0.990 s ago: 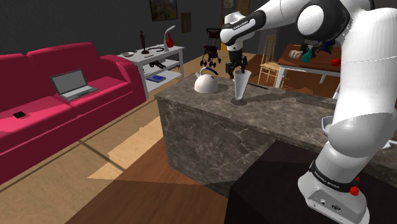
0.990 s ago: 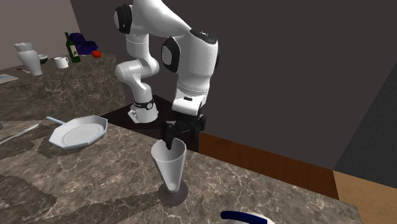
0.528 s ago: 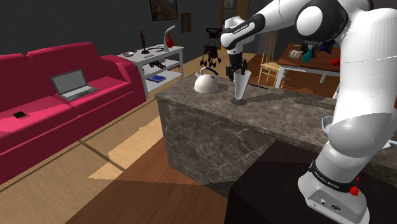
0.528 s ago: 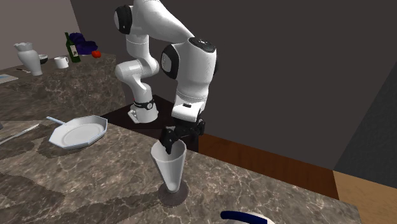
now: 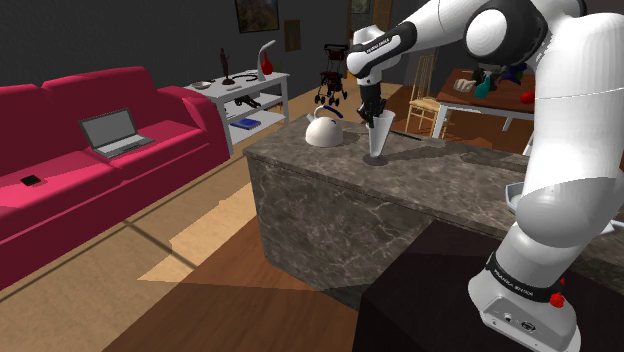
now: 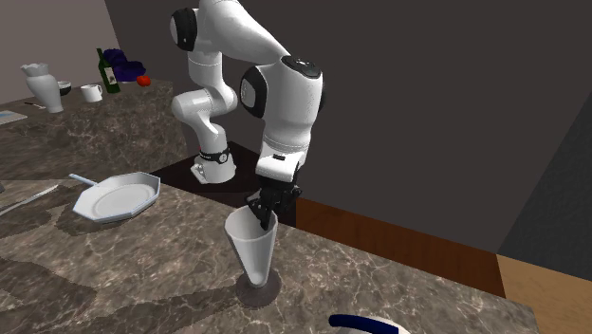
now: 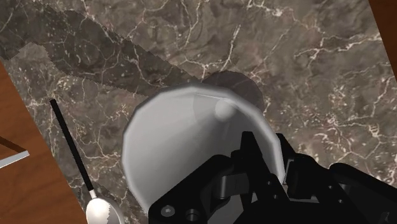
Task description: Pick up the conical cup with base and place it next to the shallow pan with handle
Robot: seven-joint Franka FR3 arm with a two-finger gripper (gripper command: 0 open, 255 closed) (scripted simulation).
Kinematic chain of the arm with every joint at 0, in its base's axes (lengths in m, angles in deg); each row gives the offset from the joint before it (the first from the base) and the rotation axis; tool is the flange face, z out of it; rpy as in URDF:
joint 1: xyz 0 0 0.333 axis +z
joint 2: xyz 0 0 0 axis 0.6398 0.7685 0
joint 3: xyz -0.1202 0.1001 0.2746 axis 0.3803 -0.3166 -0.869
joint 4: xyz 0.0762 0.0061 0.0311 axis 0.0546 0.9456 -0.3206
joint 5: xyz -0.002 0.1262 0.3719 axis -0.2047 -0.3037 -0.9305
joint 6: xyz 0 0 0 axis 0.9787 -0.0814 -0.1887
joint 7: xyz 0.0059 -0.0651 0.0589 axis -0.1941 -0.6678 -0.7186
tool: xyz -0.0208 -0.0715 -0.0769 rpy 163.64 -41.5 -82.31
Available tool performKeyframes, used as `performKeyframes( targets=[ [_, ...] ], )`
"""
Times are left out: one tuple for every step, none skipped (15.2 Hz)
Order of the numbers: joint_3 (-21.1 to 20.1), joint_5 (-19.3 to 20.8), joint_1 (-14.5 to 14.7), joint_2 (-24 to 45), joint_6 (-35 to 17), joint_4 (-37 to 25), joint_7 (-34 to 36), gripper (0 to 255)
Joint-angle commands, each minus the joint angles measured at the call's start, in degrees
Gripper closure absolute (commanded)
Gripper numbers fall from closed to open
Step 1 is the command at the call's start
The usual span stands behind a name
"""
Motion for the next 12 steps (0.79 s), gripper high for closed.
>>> performKeyframes(
  targets=[
    [0.00,0.00,0.00,0.01,0.00,0.01,0.00,255],
    [0.00,0.00,0.00,0.00,0.00,0.01,0.00,255],
    [0.00,0.00,0.00,0.00,0.01,0.01,0.00,255],
    [0.00,0.00,0.00,0.00,0.01,0.01,0.00,255],
    [0.00,0.00,0.00,0.00,0.01,0.01,0.00,255],
    [0.00,0.00,0.00,0.00,-0.01,0.02,0.00,255],
    [0.01,0.00,0.01,-0.21,0.66,-0.45,-0.09,255],
    [0.02,0.00,0.02,-0.41,1.34,-0.93,-0.19,255],
    [0.02,-0.01,0.03,-0.59,2.03,-1.45,-0.29,255],
    [0.03,-0.01,0.04,-0.76,2.71,-1.98,-0.39,255],
    [0.04,-0.01,0.05,-0.92,3.41,-2.51,-0.49,255],
    [0.05,-0.02,0.06,-1.07,4.10,-3.07,-0.59,255]
  ],
)
